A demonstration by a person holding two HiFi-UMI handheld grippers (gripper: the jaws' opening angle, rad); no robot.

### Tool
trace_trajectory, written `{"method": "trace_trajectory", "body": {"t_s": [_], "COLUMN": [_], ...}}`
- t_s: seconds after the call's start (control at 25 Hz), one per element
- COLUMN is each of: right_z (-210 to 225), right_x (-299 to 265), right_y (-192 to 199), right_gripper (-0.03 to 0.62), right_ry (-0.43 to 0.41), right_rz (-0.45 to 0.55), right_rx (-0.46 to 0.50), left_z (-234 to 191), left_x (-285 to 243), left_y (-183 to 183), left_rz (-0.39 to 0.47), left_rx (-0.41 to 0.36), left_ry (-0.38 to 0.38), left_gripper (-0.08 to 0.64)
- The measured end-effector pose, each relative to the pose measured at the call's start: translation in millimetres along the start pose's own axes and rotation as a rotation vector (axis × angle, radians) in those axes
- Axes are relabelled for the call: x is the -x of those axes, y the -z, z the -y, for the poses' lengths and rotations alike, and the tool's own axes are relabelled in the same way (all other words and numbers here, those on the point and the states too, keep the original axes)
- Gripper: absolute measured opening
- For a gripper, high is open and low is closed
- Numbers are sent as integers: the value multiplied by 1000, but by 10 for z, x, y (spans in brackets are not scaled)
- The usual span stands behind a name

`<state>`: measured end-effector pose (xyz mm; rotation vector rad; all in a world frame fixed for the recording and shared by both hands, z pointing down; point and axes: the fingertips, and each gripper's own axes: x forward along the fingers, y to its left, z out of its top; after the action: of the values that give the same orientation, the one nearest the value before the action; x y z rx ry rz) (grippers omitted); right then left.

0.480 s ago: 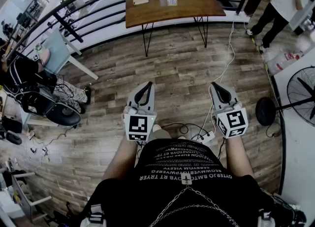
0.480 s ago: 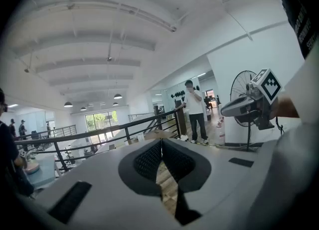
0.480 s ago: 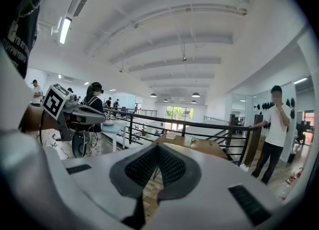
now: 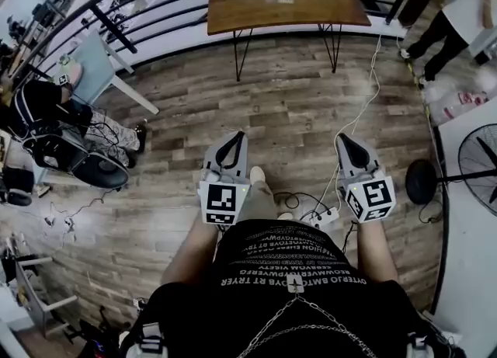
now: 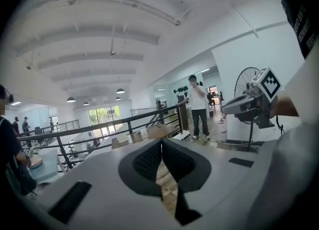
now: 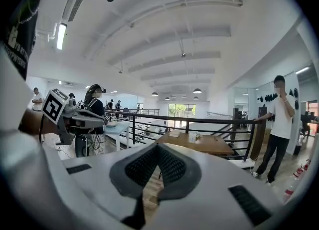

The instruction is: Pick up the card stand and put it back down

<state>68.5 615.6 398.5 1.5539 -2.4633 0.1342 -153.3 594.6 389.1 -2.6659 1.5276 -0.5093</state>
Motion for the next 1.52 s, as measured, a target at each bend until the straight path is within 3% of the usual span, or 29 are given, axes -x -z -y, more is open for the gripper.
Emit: {"method": "trace_trajectory", "body": {"t_s": [0.64, 1.52], "right_z": [414, 575], "right_x": [-1333, -2669], "right_y": [-125, -485], "right_gripper": [15, 22], "right_ry": [15, 76], "right_rz": [-39, -63], "right_rx": [-3, 2], "left_z": [-798, -1905], "left_x": [-1260, -2180], "left_y": [-33, -66], "left_rz": [0, 26], "left_rx": [-10, 30], "left_ry": [56, 88], "left_gripper": [29, 29]}}
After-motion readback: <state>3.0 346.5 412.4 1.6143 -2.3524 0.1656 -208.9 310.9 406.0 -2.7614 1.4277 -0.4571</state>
